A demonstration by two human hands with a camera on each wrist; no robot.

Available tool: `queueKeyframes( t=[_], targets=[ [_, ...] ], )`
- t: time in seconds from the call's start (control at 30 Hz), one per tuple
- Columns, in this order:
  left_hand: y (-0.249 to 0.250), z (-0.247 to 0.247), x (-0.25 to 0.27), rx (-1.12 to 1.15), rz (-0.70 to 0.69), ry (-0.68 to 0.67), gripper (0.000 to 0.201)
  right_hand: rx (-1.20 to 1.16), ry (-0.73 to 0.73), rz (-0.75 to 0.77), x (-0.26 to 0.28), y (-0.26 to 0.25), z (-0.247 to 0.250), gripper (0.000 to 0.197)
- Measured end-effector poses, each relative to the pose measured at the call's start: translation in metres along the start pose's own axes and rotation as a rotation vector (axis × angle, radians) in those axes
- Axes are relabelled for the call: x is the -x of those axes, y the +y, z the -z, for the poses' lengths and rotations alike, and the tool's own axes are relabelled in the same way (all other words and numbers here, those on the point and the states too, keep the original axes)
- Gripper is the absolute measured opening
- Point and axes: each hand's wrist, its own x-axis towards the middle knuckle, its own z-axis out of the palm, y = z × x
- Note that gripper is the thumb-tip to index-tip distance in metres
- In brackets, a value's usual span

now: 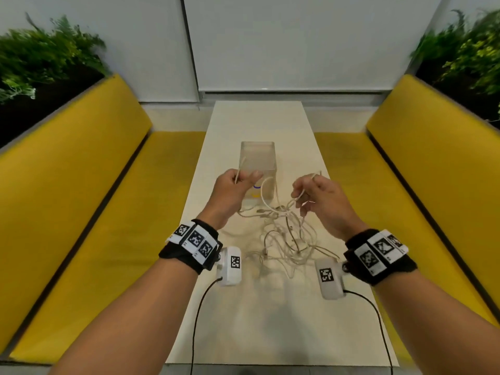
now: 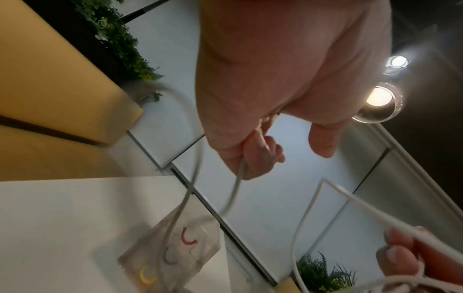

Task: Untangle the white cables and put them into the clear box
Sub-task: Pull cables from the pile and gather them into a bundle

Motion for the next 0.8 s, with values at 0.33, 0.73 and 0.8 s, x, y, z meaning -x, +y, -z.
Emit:
queueKeyframes(
  t=[0.33, 0.73, 0.8],
  targets=[
    [0.009, -0.019, 0.011, 0.026, -0.075, -0.082, 0.047, 0.415, -0.192, 0.014, -0.006, -0.019, -0.021, 0.044],
    [0.001, -0.024, 0.016, -0.043, -0.058, -0.114, 0.024, 0.618, -0.39, -0.098, 0.004, 0.011, -0.02, 0.032],
    [-0.004, -0.019, 0.014, -0.023, -0.049, -0.063, 0.025, 0.708, -0.363, -0.165, 0.005, 0.021, -0.007, 0.033]
  ],
)
